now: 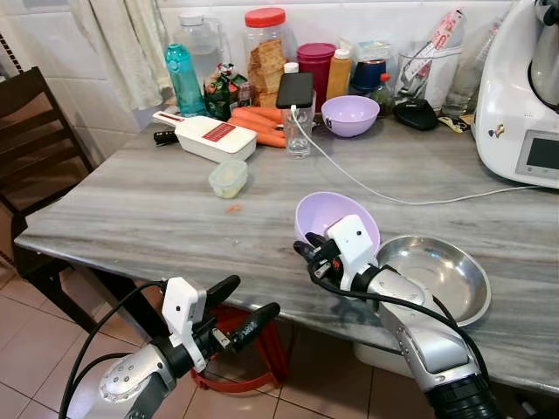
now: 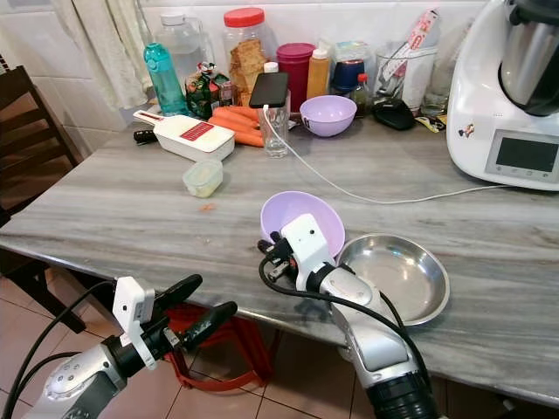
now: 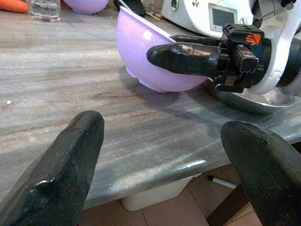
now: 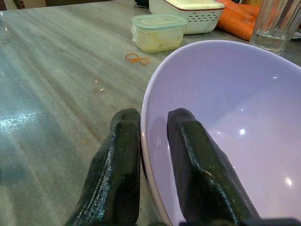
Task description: Setting the table
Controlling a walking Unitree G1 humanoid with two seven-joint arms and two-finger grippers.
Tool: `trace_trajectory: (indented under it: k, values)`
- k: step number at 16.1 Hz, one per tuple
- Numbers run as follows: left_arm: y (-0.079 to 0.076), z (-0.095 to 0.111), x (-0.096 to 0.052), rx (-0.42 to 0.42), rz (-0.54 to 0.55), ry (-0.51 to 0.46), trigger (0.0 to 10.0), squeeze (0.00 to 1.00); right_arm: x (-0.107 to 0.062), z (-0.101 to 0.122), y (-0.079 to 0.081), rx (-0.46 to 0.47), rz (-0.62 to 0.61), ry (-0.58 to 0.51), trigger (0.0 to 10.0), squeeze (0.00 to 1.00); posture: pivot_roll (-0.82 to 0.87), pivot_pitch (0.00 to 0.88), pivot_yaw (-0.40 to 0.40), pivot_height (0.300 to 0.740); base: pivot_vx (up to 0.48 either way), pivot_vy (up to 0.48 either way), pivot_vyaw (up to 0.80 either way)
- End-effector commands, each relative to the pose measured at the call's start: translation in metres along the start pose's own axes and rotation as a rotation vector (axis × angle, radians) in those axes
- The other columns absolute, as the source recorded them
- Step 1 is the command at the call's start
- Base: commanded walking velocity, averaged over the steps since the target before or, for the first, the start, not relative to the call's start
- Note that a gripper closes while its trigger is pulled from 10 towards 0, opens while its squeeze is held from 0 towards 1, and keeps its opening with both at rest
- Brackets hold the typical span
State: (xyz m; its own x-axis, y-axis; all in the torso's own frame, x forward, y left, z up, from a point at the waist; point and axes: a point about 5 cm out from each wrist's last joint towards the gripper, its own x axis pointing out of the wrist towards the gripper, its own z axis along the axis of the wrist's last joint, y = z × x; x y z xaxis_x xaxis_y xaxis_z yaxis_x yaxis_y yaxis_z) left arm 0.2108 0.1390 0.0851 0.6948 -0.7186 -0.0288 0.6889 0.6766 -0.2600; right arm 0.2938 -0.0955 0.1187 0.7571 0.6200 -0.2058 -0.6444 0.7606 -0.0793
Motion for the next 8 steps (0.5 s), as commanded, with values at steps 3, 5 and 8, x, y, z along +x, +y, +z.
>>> trace_trajectory:
  k: [3,5,8]
  values:
    - [0.0,0.004,0.002,0.018,-0.02,0.004,10.0,0.0,-0.001,0.001,0.001,0.003,-0.003,0.001,10.0,1.0,-0.06,0.0,0.096,0.74,0.0,0.0,0.0]
    - [0.0,0.005,0.003,0.021,-0.021,0.01,10.0,0.0,-0.001,0.005,0.001,0.009,-0.002,-0.009,10.0,1.0,-0.06,0.0,0.096,0.74,0.0,0.0,0.0]
    - [0.0,0.006,0.004,0.025,-0.018,0.008,10.0,0.0,-0.001,0.016,-0.003,0.022,-0.017,-0.05,10.0,1.0,-0.06,0.0,0.096,0.74,0.0,0.0,0.0]
